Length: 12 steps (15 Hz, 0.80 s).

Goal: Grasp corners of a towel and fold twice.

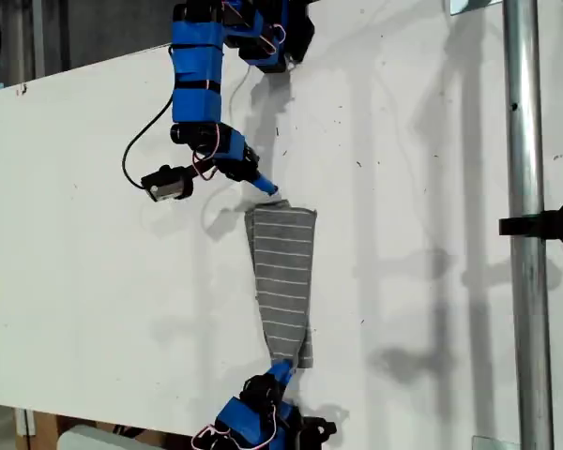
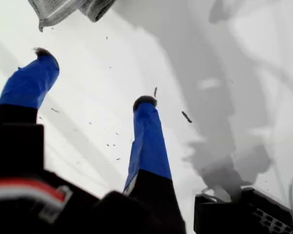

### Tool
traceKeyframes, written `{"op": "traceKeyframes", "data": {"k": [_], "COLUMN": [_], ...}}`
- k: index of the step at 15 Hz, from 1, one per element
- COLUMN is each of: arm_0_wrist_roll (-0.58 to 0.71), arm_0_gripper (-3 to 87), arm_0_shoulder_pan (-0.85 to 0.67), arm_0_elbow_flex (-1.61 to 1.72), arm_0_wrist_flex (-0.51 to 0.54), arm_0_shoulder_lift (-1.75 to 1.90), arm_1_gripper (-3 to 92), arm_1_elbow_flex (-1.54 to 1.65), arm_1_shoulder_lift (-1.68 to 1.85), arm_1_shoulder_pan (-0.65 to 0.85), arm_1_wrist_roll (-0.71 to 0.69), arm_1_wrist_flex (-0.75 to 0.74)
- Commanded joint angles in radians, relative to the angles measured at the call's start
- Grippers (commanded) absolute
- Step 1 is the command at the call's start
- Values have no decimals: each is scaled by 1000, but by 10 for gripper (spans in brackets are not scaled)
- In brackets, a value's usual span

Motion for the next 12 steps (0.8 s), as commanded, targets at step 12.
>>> {"op": "traceKeyframes", "data": {"k": [12], "arm_0_wrist_roll": [-78], "arm_0_gripper": [305], "arm_0_shoulder_pan": [55], "arm_0_elbow_flex": [-460], "arm_0_wrist_flex": [311], "arm_0_shoulder_lift": [-479], "arm_1_gripper": [349], "arm_1_elbow_flex": [-166], "arm_1_shoulder_lift": [-109], "arm_1_shoulder_pan": [-87], "arm_1_wrist_roll": [15], "arm_1_wrist_flex": [-18]}}
